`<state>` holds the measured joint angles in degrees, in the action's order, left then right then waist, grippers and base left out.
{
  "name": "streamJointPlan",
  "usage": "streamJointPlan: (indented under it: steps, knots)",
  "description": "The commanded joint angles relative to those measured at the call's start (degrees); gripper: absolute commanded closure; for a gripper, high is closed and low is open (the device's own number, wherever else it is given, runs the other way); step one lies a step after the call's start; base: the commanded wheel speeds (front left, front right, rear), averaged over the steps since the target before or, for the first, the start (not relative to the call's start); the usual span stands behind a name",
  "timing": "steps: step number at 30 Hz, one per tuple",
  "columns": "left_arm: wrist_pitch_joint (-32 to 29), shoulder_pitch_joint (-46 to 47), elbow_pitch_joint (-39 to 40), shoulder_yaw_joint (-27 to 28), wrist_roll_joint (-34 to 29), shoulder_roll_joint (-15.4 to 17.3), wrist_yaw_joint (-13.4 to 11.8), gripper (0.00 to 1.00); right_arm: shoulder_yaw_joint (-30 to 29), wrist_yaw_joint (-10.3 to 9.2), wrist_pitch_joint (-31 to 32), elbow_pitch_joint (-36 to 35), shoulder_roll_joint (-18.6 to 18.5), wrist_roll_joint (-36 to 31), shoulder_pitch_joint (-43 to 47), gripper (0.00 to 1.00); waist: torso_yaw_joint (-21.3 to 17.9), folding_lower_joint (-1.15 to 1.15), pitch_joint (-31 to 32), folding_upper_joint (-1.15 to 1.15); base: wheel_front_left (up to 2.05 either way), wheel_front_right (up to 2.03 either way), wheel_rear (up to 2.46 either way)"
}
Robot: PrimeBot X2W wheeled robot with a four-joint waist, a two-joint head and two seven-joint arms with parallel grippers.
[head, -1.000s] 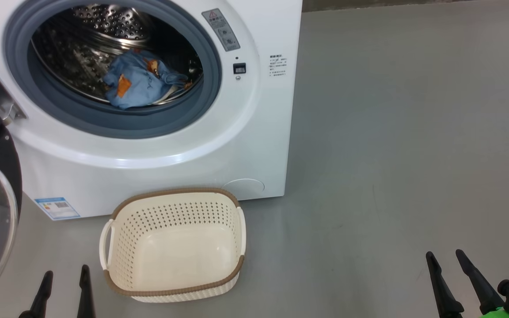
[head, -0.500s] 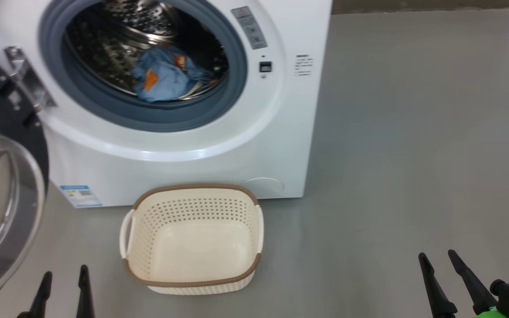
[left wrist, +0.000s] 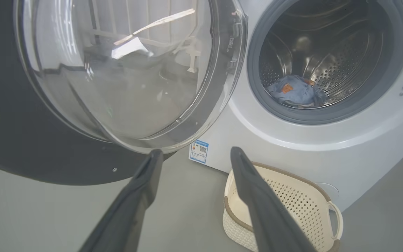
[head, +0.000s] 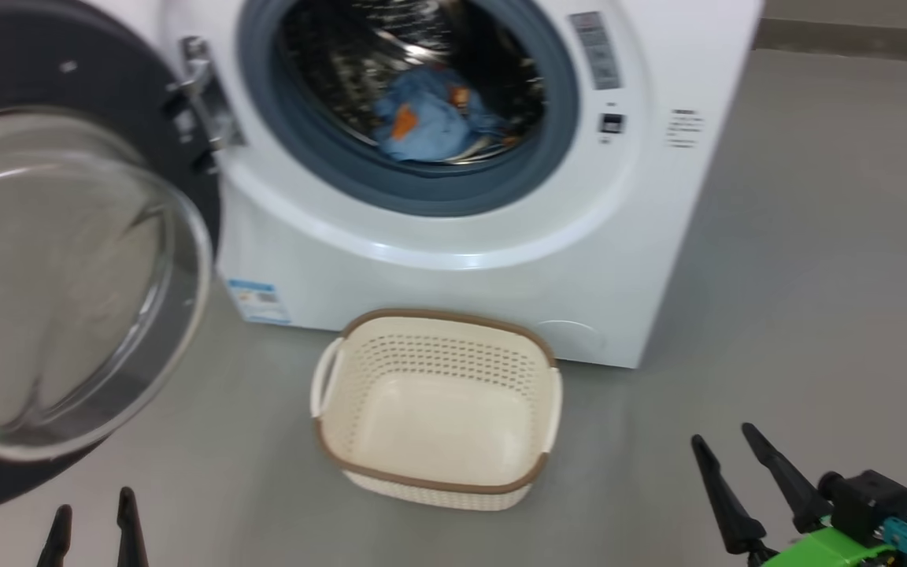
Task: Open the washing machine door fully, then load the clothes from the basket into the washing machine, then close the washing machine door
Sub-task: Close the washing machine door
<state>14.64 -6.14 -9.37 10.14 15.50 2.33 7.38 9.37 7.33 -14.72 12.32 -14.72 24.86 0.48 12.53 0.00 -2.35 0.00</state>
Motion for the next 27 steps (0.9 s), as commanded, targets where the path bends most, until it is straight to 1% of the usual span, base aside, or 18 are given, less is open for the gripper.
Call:
streamJointPlan:
  steps: [1, 5, 6, 13, 20, 27]
  knots:
    - [0.4, 0.1, 0.7, 2.3, 1.2, 0.6, -0.3, 0.00, 2.4, 0.16, -0.3, -0.8, -1.2, 0.3, -2.8, 0.00, 6.8, 0.00, 0.2, 0.00, 0.00, 0.00, 0.00]
    - [0.4, -0.4, 0.4, 2.2, 2.1, 0.6, -0.7, 0.00, 4.8, 0.16, -0.3, 0.0, -1.9, 0.6, -5.1, 0.00, 10.7, 0.00, 0.2, 0.00, 0.00, 0.00, 0.00]
    - [0.4, -0.4, 0.4, 2.2, 2.1, 0.6, -0.7, 0.00, 4.8, 0.16, -0.3, 0.0, -1.9, 0.6, -5.1, 0.00, 10.7, 0.00, 0.2, 0.00, 0.00, 0.00, 0.00]
    - [0.4, -1.5, 0.9, 1.9, 3.2, 0.6, -1.6, 0.00, 8.5, 0.16, -0.3, 1.2, -2.5, 1.5, -7.3, 0.00, 16.4, 0.00, 0.6, 0.00, 0.00, 0.00, 0.00]
    - [0.4, -3.0, 3.0, 2.0, 6.0, 0.5, -3.5, 0.00, 12.6, 0.16, -0.3, 2.5, -3.5, 2.4, -11.1, 0.00, 17.4, 0.00, -0.6, 0.00, 0.00, 0.00, 0.00]
    - [0.4, -4.1, 4.8, 1.7, 7.2, 0.5, -4.8, 0.00, 14.2, 0.16, -0.3, 3.6, -4.1, 3.4, -12.7, 0.00, 17.6, 0.00, -0.8, 0.00, 0.00, 0.00, 0.00]
